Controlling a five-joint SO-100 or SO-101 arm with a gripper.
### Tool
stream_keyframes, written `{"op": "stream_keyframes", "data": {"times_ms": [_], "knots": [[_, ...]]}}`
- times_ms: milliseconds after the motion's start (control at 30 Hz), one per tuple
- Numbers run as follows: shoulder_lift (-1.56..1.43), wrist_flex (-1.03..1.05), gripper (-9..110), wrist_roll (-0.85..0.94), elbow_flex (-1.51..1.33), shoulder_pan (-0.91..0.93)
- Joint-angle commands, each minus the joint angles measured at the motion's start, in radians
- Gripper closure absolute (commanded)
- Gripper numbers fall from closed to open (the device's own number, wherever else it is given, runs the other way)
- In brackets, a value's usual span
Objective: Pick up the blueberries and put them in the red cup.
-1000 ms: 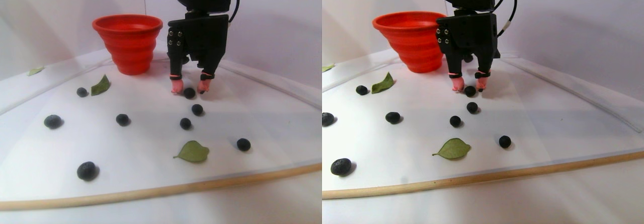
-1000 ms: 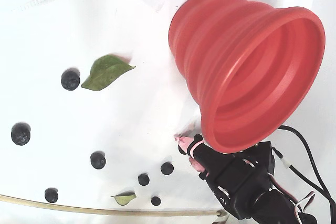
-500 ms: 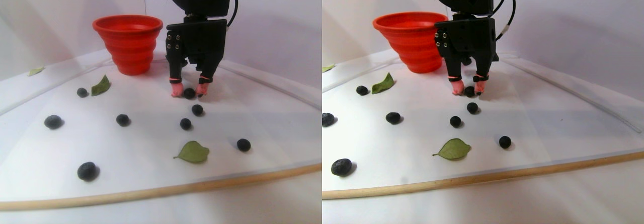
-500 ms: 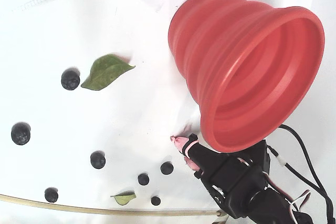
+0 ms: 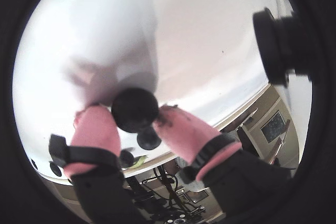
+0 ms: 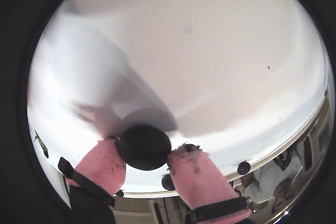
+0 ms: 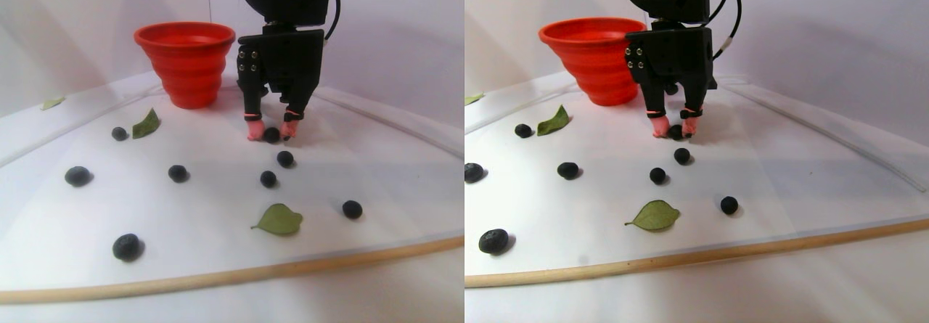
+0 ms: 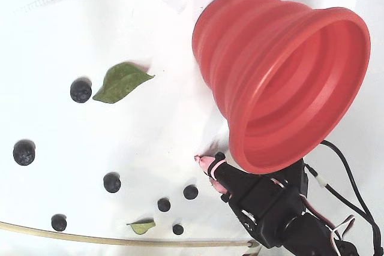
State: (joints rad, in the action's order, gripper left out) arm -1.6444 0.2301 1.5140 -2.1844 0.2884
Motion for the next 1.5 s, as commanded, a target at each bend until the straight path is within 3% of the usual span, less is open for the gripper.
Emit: {"op": "stream_keyframes", "data": {"times_ms": [0,533,1467], "knots": [[0.002,-0.026,87,-0.003,0.023,0.032],[-0.060,0.005,89,0.002,0.021,0.029],[-0.350,0.310,89,-0.038,0.046,-0.028]]}}
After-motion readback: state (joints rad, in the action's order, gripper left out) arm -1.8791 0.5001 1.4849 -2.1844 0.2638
